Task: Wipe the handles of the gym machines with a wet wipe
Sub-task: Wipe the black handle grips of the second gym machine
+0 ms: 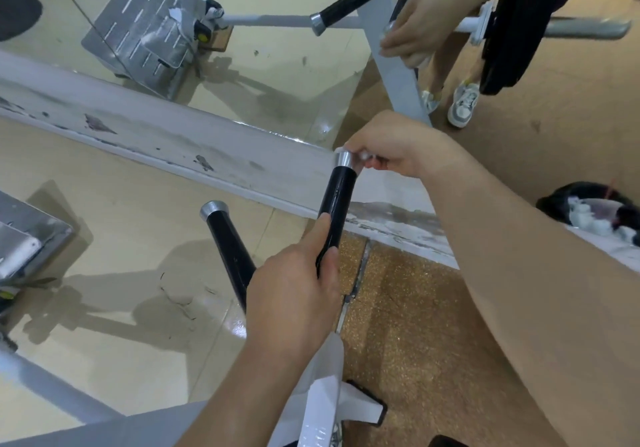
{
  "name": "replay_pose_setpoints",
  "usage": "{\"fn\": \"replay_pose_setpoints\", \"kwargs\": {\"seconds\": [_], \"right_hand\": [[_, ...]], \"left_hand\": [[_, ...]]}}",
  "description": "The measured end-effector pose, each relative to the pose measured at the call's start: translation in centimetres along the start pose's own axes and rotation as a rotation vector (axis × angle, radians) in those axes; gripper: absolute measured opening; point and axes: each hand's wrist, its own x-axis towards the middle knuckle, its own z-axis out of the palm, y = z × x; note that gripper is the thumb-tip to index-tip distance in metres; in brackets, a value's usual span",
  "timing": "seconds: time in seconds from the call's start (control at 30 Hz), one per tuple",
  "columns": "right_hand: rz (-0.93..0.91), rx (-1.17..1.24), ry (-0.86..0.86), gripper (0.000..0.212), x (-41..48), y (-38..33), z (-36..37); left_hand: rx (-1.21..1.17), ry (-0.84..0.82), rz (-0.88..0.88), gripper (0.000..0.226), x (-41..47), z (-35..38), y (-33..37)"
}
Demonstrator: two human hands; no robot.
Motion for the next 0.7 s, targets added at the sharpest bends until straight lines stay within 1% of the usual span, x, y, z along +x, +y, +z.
{"fn": "replay_pose_setpoints", "kwargs": {"seconds": [0.07,0.1,0.17,0.27,0.3,0.37,0.4,0.43,0.5,0.53,0.6,0.63,0.7], "right_hand": [[-0.065,-0.200,-0.018,0.022,-0.4,-0.6,0.3],[-0.111,-0.248,-0.013,0.027,-0.6,-0.3,0.6],[-0.188,-0.249,0.024,0.032,-1.1,0.4,1.2],[-0.288,-0.211,0.110,0.028,-2.0,0.8,2.4],[-0.317,-0.238,0.131,0.026,-2.2,0.7,2.9],[-0.363,-0.386,0.150,0.024,-3.2,0.1,3.9],[-0.399,-0.411,0.174,0.025,-3.8,-0.2,4.4],[-0.427,-0.360,0.207,0.025,-4.5,-0.5,4.8],[-0.441,-0.078,0.234,0.023,-6.1,-1.0,5.2],[-0.403,0.107,0.180,0.023,-7.0,-1.2,5.5],[-0.260,0.479,-0.019,0.022,-8.8,-1.3,6.6],[-0.197,0.605,-0.092,0.021,-9.5,-1.3,7.3],[-0.110,0.759,-0.156,0.018,-10.5,-1.5,8.7]], "left_hand": [[-0.023,-0.007,0.007,0.044,-0.1,-0.3,0.0],[-0.027,-0.008,0.011,0.045,-0.1,-0.3,0.0],[-0.017,-0.010,0.021,0.046,0.0,-0.3,-0.2],[0.009,-0.012,0.032,0.048,0.1,-0.2,-0.4],[0.025,-0.017,0.039,0.048,0.1,-0.2,-0.5],[0.042,-0.011,0.041,0.048,0.3,0.0,-0.8],[0.030,-0.003,0.042,0.048,0.4,0.0,-1.0],[-0.002,0.005,0.043,0.047,0.4,0.0,-1.1],[-0.122,0.049,0.041,0.041,0.5,-0.1,-1.4],[-0.227,0.093,0.019,0.037,0.6,-0.3,-1.5],[-0.525,0.182,-0.100,0.027,0.8,-1.2,-1.8],[-0.679,0.200,-0.169,0.022,0.8,-1.9,-1.9],[-0.886,0.225,-0.240,0.015,1.0,-3.3,-2.4]]}}
